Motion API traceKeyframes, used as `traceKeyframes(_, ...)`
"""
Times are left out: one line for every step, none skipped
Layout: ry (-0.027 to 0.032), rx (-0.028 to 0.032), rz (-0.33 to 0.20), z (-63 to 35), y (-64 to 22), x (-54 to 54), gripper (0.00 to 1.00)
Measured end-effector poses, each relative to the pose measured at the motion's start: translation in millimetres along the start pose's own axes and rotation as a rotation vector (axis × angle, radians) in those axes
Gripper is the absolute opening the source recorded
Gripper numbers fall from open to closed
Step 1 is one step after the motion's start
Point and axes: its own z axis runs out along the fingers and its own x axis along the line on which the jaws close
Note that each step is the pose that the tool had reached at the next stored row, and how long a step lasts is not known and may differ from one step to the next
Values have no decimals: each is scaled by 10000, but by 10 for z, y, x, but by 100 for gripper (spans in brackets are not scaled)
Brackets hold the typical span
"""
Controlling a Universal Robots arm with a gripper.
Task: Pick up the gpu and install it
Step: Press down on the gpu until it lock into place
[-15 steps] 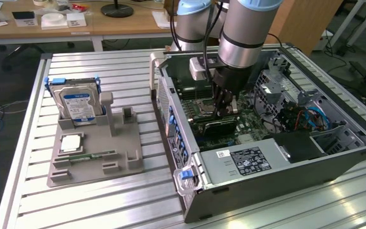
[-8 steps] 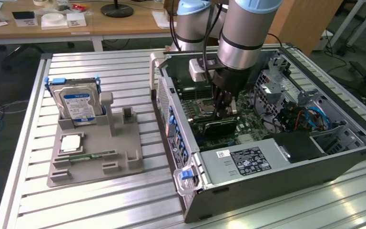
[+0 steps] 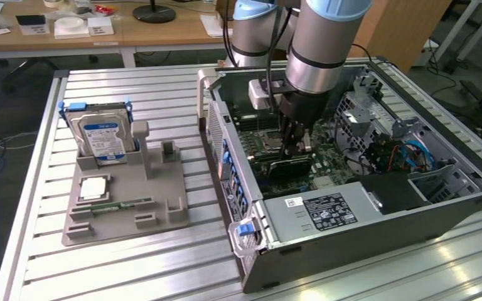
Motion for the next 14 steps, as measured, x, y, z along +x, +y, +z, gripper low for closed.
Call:
traceKeyframes(0, 0, 0, 0, 0, 0, 11)
traceKeyframes(0, 0, 1, 0, 0, 0, 11)
traceKeyframes(-4, 4, 2, 4, 5, 0, 11)
traceKeyframes(-14, 15, 2, 14, 16, 1, 11)
traceKeyframes(-14, 16, 1, 16, 18, 1, 11)
traceKeyframes(-13, 16, 0, 16, 17, 1, 11)
traceKeyframes(-11, 15, 0, 16, 17, 1, 11)
traceKeyframes(-12, 15, 0, 18, 18, 1, 11)
traceKeyframes(-15, 17, 0, 31, 18, 1, 11)
traceKeyframes(-14, 16, 0, 42, 18, 2, 11)
traceKeyframes(-13, 16, 0, 44, 18, 2, 11)
traceKeyframes(-13, 16, 0, 44, 18, 2, 11)
traceKeyframes(-12, 16, 0, 44, 18, 2, 11)
traceKeyframes(-12, 16, -1, 44, 18, 2, 11)
